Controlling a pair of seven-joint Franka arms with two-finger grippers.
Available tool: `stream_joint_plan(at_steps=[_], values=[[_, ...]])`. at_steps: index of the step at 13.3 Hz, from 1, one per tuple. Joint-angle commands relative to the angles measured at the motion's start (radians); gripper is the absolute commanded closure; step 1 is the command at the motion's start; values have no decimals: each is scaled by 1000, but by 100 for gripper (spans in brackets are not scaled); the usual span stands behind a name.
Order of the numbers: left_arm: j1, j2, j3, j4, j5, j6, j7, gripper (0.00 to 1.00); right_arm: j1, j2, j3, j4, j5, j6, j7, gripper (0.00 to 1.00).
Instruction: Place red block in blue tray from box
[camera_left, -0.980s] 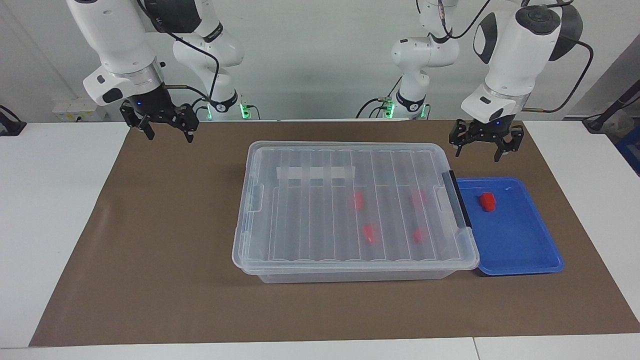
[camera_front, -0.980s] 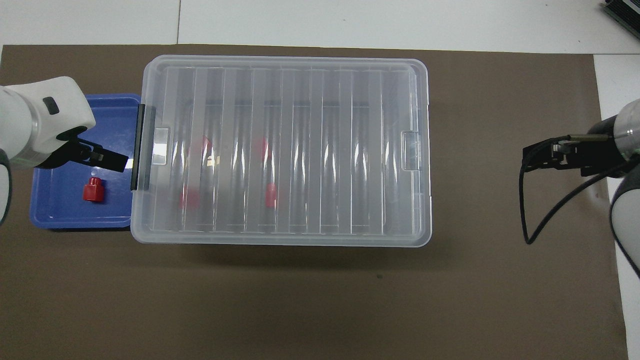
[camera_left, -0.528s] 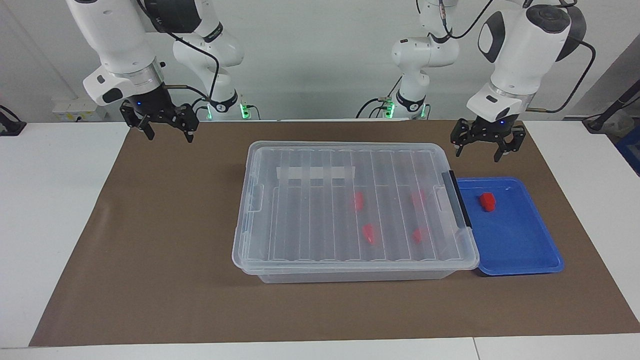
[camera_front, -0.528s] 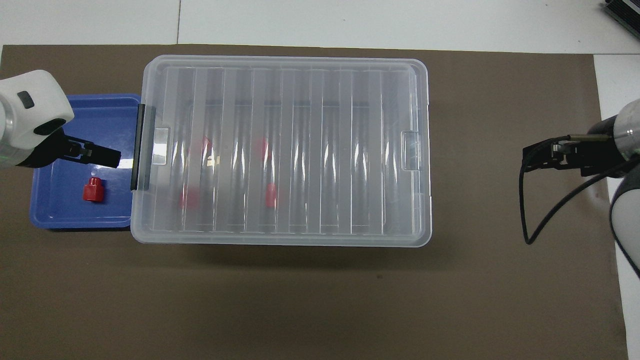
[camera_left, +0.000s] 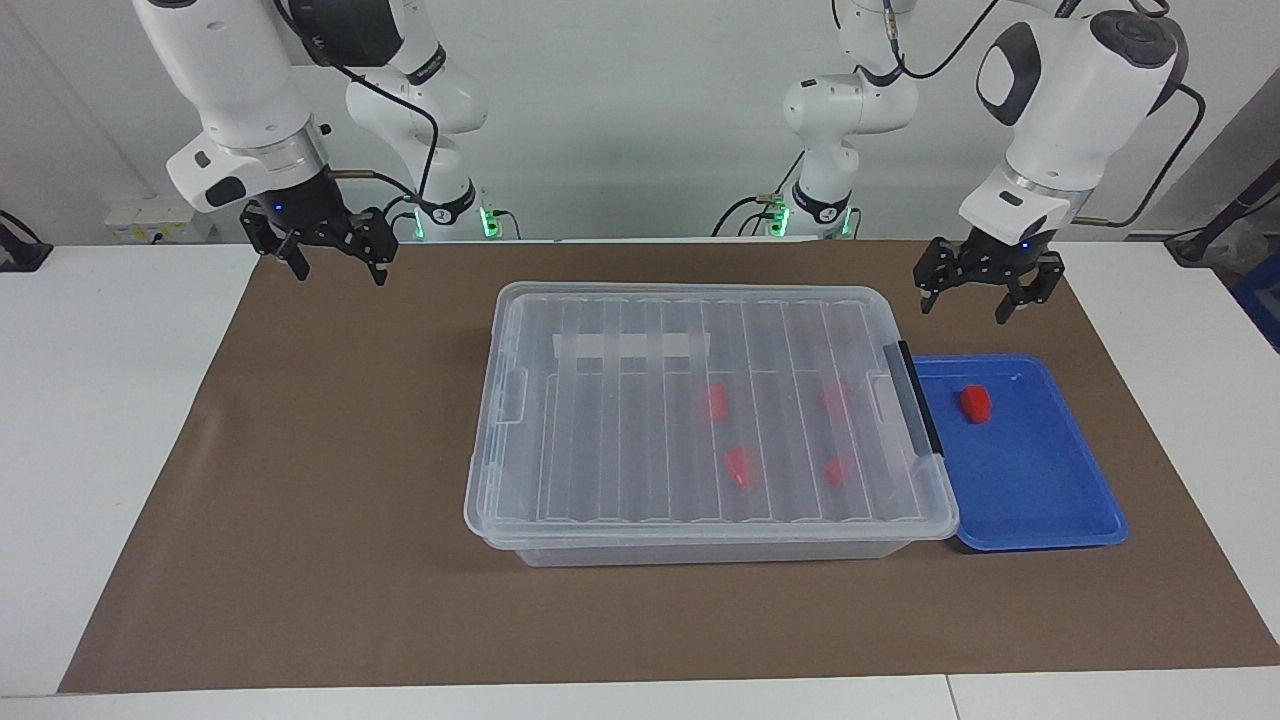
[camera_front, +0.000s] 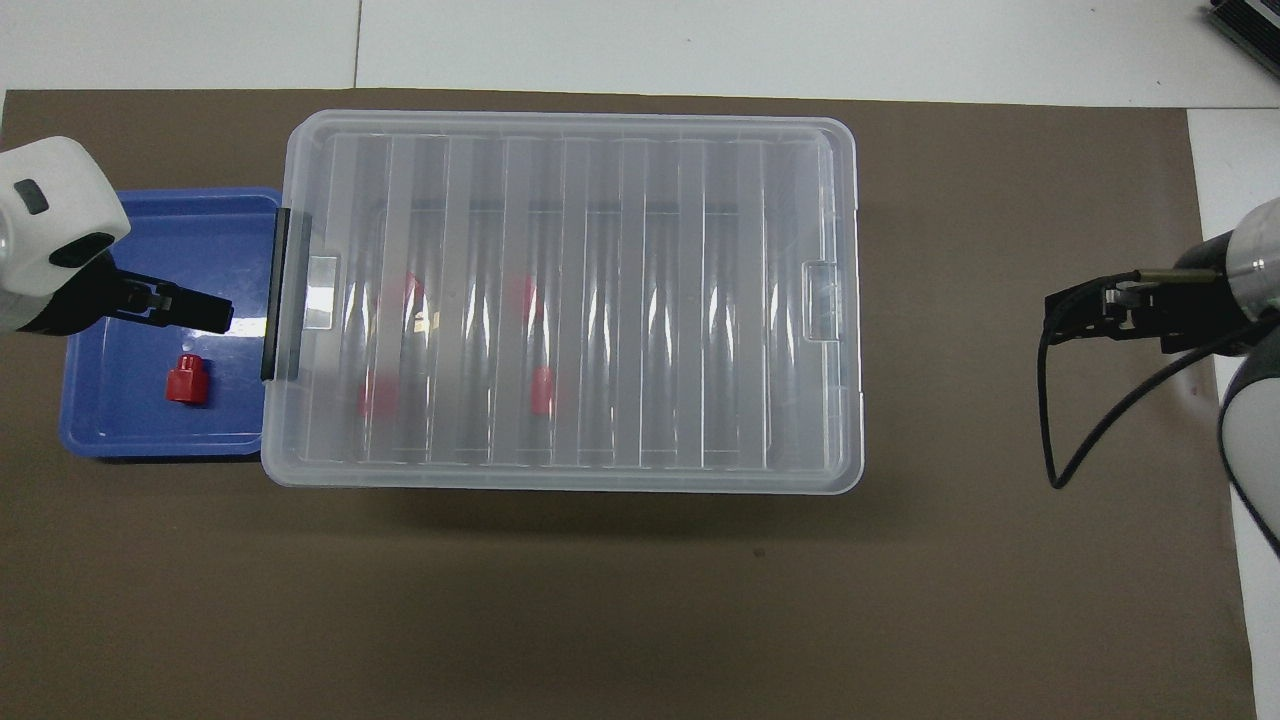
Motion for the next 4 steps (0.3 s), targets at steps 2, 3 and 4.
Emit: stream_joint_plan(at_steps=[2,3,4], values=[[3,-24,-1,-23,-16,0,0,0,-12,-10,8,-11,15,-8,6,0],[3,-26,-1,-25,-16,0,0,0,-12,-10,9,-11,15,-10,6,0],[3,-26,-1,-26,-16,0,0,0,-12,-11,9,-11,15,-10,4,0]])
